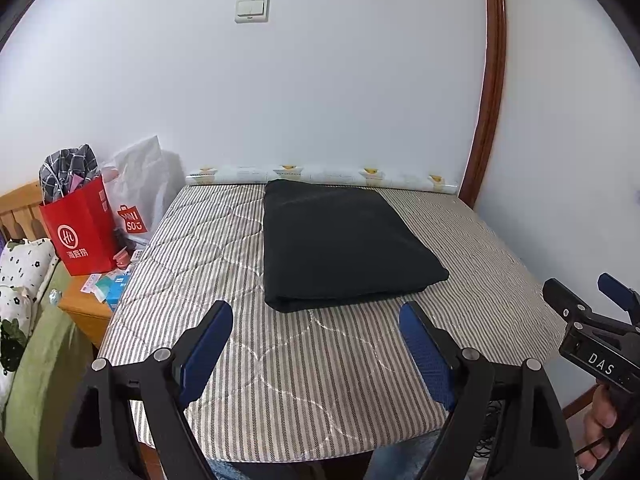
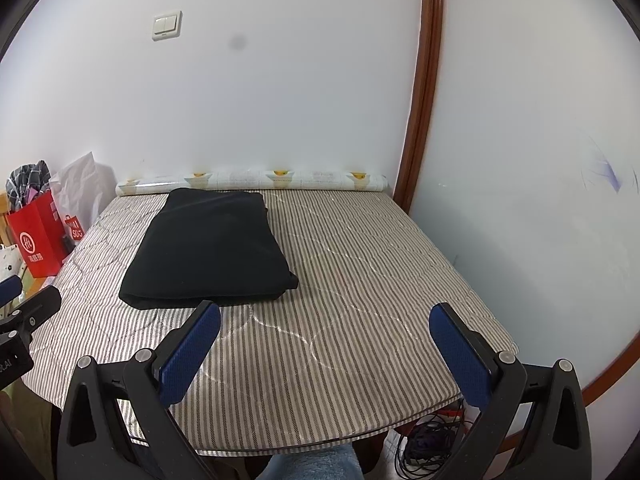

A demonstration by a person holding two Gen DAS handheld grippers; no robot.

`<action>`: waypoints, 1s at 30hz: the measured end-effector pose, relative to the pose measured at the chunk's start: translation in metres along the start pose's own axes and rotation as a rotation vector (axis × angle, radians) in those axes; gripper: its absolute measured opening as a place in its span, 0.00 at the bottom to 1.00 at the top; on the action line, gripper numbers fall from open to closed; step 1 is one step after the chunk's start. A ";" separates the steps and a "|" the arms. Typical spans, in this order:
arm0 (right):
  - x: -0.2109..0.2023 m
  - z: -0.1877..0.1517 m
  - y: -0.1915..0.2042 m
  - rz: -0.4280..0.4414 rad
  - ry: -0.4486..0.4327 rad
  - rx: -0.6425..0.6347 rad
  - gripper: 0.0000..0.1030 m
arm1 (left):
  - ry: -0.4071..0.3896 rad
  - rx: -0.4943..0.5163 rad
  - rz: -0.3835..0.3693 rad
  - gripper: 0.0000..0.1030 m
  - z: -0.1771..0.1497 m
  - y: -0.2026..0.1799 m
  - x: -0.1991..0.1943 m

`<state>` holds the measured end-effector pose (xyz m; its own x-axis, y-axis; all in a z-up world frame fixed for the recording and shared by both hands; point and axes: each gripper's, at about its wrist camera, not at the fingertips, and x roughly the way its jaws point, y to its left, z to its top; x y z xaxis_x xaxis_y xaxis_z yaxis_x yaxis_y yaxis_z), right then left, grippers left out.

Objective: Fold small clothes

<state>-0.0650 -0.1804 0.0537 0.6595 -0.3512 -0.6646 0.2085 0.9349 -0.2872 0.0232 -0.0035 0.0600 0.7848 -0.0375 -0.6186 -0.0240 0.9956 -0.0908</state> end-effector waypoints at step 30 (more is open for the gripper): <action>-0.002 -0.003 0.003 0.009 -0.004 -0.007 1.00 | 0.010 -0.002 -0.010 0.82 -0.002 0.000 0.002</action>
<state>-0.0679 -0.1773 0.0524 0.6640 -0.3421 -0.6649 0.1971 0.9378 -0.2857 0.0236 -0.0041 0.0569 0.7787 -0.0482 -0.6255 -0.0178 0.9949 -0.0989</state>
